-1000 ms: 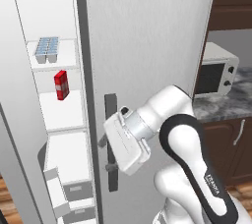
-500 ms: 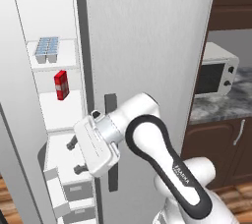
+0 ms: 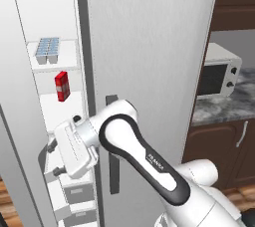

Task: Open the freezer door, pick up the ice cube tray from the freezer, and place it on the dining counter.

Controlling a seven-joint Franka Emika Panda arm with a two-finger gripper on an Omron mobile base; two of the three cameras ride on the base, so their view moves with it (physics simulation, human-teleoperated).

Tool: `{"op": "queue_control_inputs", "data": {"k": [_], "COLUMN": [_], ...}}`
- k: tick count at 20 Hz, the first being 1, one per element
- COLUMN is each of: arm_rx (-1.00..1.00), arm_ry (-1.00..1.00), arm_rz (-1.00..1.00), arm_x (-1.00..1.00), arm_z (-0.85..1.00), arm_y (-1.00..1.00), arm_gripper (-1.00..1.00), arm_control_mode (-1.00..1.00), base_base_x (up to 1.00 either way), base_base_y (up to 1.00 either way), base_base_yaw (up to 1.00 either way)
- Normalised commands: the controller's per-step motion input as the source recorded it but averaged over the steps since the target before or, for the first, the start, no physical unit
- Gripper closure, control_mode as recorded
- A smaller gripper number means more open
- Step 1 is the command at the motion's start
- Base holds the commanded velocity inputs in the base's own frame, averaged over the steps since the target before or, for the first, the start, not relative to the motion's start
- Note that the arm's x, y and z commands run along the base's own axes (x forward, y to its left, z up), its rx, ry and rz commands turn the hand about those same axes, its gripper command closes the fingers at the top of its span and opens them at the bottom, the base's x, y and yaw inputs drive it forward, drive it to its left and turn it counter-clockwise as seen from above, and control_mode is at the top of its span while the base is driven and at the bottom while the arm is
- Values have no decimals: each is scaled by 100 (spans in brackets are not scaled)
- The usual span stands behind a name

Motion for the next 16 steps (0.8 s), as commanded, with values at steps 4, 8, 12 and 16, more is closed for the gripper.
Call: {"op": "queue_control_inputs", "data": {"k": [4, 8, 12, 16], "arm_rx": [2, 1, 0, 0], "arm_ry": [0, 0, 0, 0], "arm_rz": [2, 0, 0, 0], "arm_x": [34, 33, 23, 3], "arm_z": [-6, -7, -3, -8], "arm_y": [31, 14, 12, 28], "arm_gripper": [-100, -100, -100, -100], "arm_control_mode": [-100, -100, -100, -100], "base_base_x": [0, 0, 0, 0], "base_base_y": [0, 0, 0, 0], "base_base_yaw": [0, 0, 0, 0]}}
